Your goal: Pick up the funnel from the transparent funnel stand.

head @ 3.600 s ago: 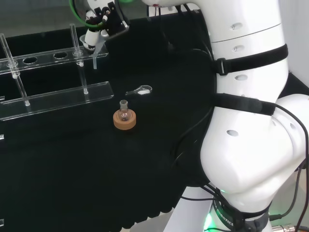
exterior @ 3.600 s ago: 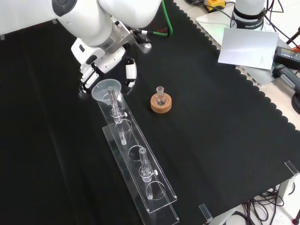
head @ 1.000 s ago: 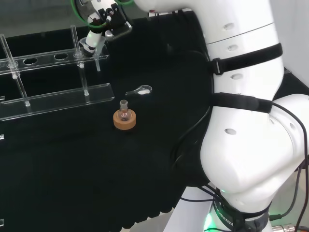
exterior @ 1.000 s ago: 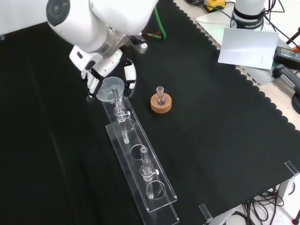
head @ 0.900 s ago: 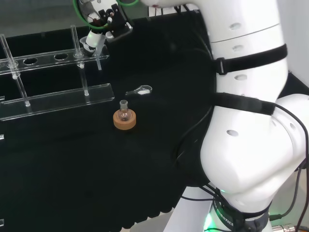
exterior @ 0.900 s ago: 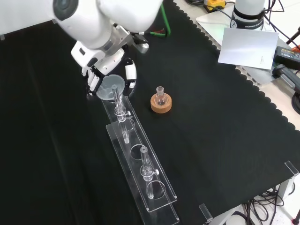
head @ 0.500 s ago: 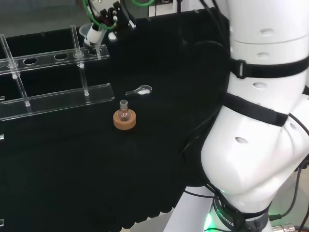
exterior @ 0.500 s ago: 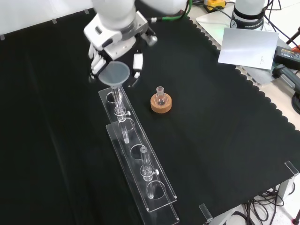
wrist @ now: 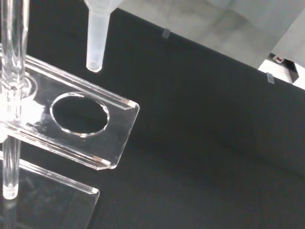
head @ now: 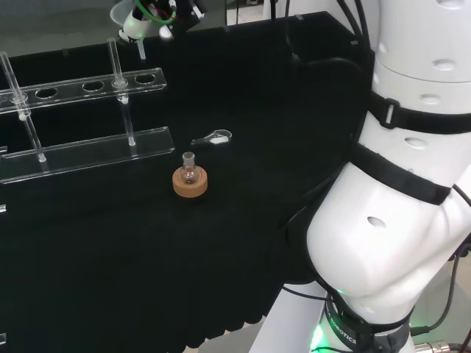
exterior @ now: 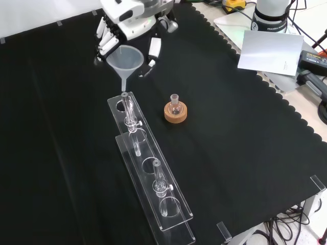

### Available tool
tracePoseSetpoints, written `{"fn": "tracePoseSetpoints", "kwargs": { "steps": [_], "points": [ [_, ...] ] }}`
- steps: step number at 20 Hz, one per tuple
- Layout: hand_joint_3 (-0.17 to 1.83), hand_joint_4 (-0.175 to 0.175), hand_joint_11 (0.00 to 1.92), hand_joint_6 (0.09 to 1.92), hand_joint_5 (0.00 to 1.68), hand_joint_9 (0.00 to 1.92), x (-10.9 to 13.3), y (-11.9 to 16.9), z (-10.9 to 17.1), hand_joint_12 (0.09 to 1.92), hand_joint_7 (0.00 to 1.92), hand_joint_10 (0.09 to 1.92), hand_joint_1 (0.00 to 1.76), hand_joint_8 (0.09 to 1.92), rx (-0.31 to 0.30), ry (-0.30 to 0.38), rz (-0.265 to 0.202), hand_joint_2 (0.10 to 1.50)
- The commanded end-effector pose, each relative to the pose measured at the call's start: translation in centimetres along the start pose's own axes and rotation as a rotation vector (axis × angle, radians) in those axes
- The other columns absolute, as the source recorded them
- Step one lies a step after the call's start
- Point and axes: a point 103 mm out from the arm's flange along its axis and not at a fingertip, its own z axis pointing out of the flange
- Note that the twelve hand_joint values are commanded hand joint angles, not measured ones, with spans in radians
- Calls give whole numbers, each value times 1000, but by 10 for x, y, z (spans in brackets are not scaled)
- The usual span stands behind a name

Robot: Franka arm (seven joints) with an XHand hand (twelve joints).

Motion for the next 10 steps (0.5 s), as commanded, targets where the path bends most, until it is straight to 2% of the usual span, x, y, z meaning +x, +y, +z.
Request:
{"fn": "tracePoseSetpoints", "kwargs": {
  "steps": [1,4,10],
  "points": [
    [543,-68,1014,587,548,1181,0,-56,-25,969,807,284,695,696,-19,5,61,800],
    [545,-68,1010,588,543,1182,-9,-75,-27,971,807,282,691,697,-12,21,99,799],
    [549,-63,994,590,538,1182,-12,-112,-30,977,804,279,688,698,-10,0,130,796]
  ]
}}
